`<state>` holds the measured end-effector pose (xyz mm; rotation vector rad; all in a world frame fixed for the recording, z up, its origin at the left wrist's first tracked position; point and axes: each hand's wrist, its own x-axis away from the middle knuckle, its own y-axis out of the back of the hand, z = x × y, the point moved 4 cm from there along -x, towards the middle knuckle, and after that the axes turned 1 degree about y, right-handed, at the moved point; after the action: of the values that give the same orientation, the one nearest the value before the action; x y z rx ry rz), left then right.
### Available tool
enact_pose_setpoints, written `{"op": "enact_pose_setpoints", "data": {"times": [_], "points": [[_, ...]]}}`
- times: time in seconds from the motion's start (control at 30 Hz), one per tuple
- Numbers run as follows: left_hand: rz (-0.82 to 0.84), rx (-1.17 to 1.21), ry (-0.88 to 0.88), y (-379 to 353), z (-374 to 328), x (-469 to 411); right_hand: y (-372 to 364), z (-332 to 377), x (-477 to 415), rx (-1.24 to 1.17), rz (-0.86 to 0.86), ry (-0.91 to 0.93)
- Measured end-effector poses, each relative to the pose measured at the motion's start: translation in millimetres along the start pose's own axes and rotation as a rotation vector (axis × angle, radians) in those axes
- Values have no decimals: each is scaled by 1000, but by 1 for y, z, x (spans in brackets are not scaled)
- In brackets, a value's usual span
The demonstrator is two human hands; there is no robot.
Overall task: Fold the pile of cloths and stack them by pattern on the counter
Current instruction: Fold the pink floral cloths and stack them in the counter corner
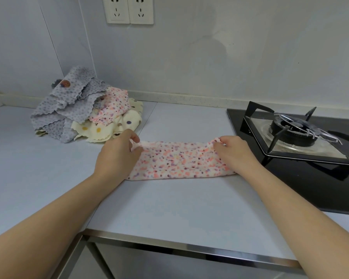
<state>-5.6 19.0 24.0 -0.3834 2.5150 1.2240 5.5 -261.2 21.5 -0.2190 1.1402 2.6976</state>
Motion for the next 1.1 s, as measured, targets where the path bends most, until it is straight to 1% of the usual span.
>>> {"op": "enact_pose_setpoints", "data": {"times": [0.1,0.17,0.3,0.4,0.57,0.73,0.77,0.83,0.87,0.9,0.97,1.0,1.03,1.07,1.1], "points": [[-108,12,-53,7,-3,0,3,2,-1,13,-63,30],[-149,25,-76,9,-3,-1,6,3,-1,5,-114,54],[-99,36,-42,2,2,-2,4,2,-3,9,-132,53],[-21,-70,-26,-5,0,0,1,0,-6,74,-124,51],[78,-249,-62,-13,-4,2,-5,-3,-9,184,-93,24],[99,-381,-74,-18,-1,3,-4,0,-6,315,-103,10],[86,-401,-87,-17,-1,3,-1,5,-4,358,-128,45],[22,-365,-152,-13,-5,4,3,19,3,420,-186,198],[8,-317,-211,-12,-9,5,2,25,7,421,-175,267],[39,-274,-273,-13,-12,5,-2,30,10,404,-120,297],[188,-275,-345,-22,-14,8,-16,32,15,410,35,267],[258,-311,-349,-26,-12,10,-22,30,16,440,80,256],[279,-327,-340,-27,-11,10,-24,29,15,469,93,257],[246,-297,-320,-25,-12,10,-23,27,13,486,86,264],[176,-226,-291,-19,-14,8,-21,25,12,487,77,270]]}}
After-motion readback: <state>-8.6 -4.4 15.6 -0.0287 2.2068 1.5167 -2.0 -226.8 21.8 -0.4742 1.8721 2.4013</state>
